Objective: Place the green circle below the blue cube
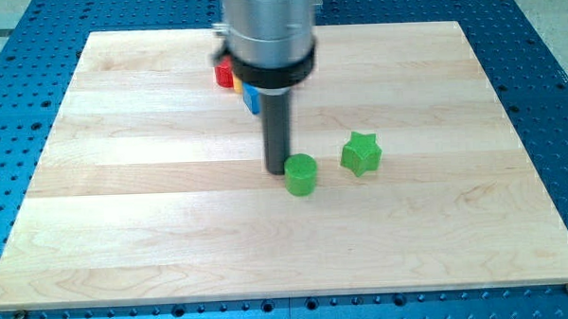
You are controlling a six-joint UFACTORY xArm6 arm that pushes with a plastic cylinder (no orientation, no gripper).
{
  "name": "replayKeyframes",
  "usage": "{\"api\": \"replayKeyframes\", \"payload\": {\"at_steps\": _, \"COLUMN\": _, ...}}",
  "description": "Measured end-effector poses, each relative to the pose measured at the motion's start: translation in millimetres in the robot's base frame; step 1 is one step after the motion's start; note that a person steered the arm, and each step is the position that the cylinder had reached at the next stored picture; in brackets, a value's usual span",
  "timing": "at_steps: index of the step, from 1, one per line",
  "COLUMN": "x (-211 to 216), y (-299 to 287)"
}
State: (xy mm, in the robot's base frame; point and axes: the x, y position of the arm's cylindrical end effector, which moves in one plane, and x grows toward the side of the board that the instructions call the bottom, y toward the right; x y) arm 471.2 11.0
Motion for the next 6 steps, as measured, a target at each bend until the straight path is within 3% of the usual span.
{"api": "replayKeyframes", "payload": {"at_steps": 1, "x": 11, "y": 24}}
{"api": "replayKeyframes", "payload": {"at_steps": 2, "x": 27, "y": -40}}
{"api": "replayKeyframes", "payload": {"at_steps": 3, "x": 91, "y": 10}}
{"api": "replayKeyframes", "payload": {"at_steps": 4, "x": 73, "y": 83}}
{"api": "replayKeyframes", "payload": {"at_steps": 5, "x": 23, "y": -33}}
{"api": "replayKeyframes", "payload": {"at_steps": 6, "x": -12, "y": -64}}
